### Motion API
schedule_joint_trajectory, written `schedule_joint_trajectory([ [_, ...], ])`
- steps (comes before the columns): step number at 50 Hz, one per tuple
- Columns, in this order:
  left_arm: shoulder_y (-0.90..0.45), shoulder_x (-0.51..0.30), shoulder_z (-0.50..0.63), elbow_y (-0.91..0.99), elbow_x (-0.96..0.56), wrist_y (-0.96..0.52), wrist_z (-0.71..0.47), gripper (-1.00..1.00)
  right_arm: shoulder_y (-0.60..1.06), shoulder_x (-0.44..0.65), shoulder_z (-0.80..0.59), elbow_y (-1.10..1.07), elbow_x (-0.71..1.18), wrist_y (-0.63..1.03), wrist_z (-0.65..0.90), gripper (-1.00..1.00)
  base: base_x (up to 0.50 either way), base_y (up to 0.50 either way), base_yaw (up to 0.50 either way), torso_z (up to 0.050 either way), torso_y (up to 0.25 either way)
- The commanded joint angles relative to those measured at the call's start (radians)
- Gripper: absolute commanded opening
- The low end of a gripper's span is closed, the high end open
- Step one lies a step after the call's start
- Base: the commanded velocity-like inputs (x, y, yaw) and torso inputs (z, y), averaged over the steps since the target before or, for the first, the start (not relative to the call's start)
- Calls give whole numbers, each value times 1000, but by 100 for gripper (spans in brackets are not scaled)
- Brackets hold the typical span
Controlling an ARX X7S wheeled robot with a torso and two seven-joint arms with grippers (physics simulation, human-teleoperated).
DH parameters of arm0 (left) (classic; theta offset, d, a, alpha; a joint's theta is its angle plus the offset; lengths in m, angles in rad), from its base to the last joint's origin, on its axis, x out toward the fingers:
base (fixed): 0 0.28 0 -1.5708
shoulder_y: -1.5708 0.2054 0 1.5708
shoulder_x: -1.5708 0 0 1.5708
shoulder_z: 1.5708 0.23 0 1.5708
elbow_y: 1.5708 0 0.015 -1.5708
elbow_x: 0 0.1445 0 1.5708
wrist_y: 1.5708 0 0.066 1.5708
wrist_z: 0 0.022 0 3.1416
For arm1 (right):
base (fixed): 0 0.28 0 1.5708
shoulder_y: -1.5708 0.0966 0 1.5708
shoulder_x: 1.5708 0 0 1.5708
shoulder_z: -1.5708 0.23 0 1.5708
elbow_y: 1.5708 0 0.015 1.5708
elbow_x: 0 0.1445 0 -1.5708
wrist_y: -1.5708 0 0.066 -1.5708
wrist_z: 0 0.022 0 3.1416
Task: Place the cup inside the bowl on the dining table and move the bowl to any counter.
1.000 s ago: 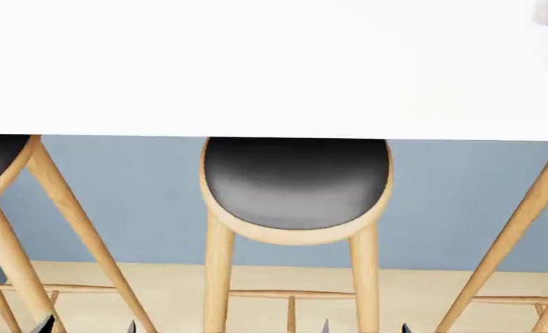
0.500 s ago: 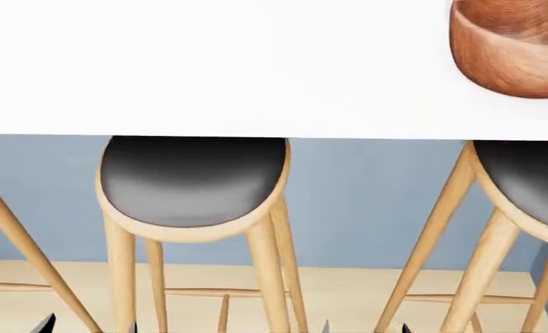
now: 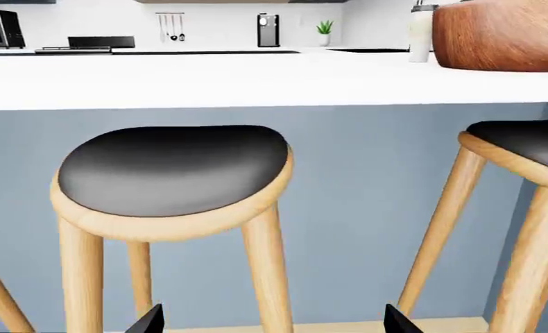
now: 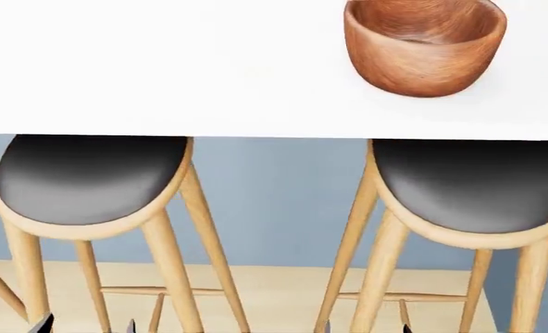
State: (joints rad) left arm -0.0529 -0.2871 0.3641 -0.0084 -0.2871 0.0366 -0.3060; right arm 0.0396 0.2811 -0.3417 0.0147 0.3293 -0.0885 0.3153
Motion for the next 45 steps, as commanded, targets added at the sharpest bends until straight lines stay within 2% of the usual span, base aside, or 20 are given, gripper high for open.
schedule_joint_trajectory([
  [1, 5, -10, -5, 0, -9, 5, 0, 100, 1, 2, -3, 1, 1, 0, 4, 100, -1, -500, 0, 0, 0],
  [28, 2, -13, 3, -4, -15, 8, -4, 100, 4, 7, -12, 3, -4, -6, 14, 100, -1, -489, 0, 0, 0],
  [45, 7, -24, -3, 3, -32, 12, -1, 100, 11, 17, -31, 0, -37, 10, 30, 100, 0, -12, 0, 0, 0],
])
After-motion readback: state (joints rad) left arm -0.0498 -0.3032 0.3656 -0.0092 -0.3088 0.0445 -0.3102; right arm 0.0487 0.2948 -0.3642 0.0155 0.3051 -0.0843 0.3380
